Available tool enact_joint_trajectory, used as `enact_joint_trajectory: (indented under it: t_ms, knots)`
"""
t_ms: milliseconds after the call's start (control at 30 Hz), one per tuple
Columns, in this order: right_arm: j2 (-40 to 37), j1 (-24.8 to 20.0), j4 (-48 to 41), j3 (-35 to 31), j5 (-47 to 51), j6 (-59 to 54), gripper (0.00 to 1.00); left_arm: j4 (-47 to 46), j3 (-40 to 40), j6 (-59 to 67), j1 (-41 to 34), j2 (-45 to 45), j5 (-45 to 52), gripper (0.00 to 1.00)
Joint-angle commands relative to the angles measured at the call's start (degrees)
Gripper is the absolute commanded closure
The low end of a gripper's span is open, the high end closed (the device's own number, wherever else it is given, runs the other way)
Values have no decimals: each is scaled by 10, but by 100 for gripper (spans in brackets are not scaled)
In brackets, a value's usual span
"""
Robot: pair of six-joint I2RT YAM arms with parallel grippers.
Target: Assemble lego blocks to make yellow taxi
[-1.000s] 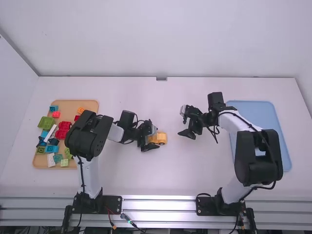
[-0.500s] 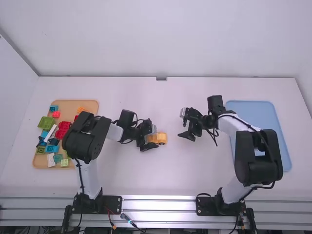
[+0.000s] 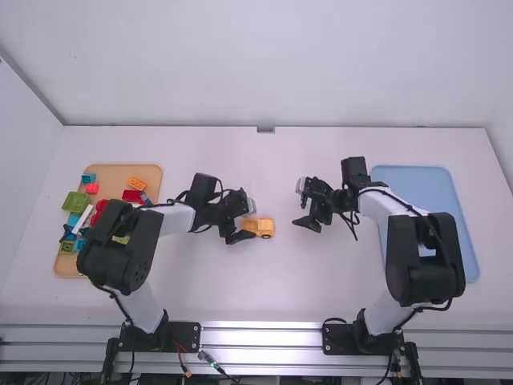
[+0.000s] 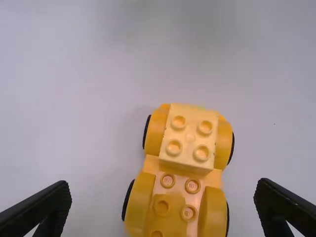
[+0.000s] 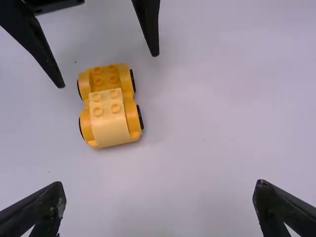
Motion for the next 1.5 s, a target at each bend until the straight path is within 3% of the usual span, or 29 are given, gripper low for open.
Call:
enact_joint_trajectory:
  t_ms: [0,133,367,500,733,967,1133,1233,1467]
  knots:
    - [-16,0,-1,-5,-2,2,1,-19,5,-11,3,-43,-13,1]
    - [-16,0,0,-5,-2,2,1,-49,5,-49,3,-89,-61,1]
    - [-16,0,27,-8,-2,35,1,-74,5,-188,3,-154,-235,1]
    - [-16,1,41,-8,-2,62,1,-77,5,-320,3,-184,-408,1]
    - [-16,3,43,-7,-2,58,1,-77,5,-579,4,-203,-807,1]
    - [-16,6,54,-7,-2,58,1,-78,4,-584,4,-203,-965,1]
    - [-16,4,55,-7,-2,58,1,-75,10,-584,5,-203,-951,1]
    - [-16,6,55,-7,-2,58,1,-115,32,-590,34,-203,-873,1]
    - [-16,2,58,-7,-2,58,1,-296,118,-730,216,-203,-670,1]
